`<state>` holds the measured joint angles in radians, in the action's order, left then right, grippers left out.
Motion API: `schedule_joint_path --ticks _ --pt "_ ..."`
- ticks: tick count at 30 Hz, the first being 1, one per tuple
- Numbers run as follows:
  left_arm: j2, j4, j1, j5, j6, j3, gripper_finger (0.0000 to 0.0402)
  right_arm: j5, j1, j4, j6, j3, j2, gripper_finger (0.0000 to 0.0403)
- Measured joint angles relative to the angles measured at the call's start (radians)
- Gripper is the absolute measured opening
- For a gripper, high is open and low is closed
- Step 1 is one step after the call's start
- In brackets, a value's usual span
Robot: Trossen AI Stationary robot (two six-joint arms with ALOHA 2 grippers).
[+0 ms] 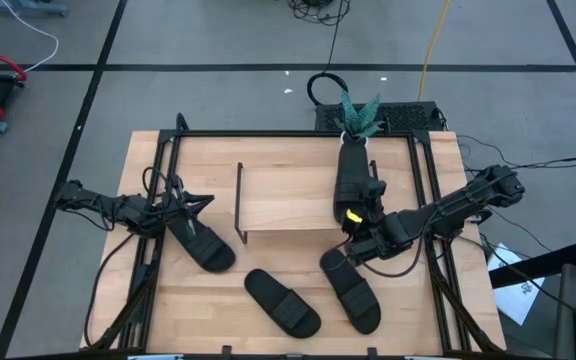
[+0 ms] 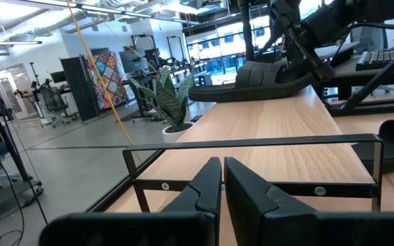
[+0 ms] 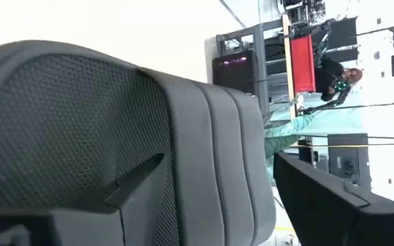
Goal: Pick and place slides into the shelf
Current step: Put the black slipper on the shelf
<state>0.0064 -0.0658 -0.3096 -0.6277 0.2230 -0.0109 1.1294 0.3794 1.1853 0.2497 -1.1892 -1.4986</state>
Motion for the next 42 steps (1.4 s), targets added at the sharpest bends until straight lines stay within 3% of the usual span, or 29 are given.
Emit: schedule_joint_path --ticks 4,9,11,32,42 --pt "0.0 0.0 0.0 0.0 0.0 0.0 0.0026 -0.005 0.0 -0.004 0.0 0.0 0.0 0.0184" --pt "0.0 0.0 0.0 0.0 0.0 0.0 0.0026 -0.025 0.002 -0.005 -0.022 0.0 0.0 0.0037" --pt "0.0 0.0 0.0 0.0 0.0 0.0 0.0026 -0.025 0.003 -0.004 -0.034 0.0 0.0 0.0015" --pt "0.0 0.0 0.0 0.0 0.001 0.0 0.0026 0.048 0.133 -0.036 -0.015 0.0 0.0 0.0002" --pt "0.0 0.0 0.0 0.0 0.001 0.0 0.0026 -0.063 0.146 -0.051 0.049 0.0 0.0 0.0001"
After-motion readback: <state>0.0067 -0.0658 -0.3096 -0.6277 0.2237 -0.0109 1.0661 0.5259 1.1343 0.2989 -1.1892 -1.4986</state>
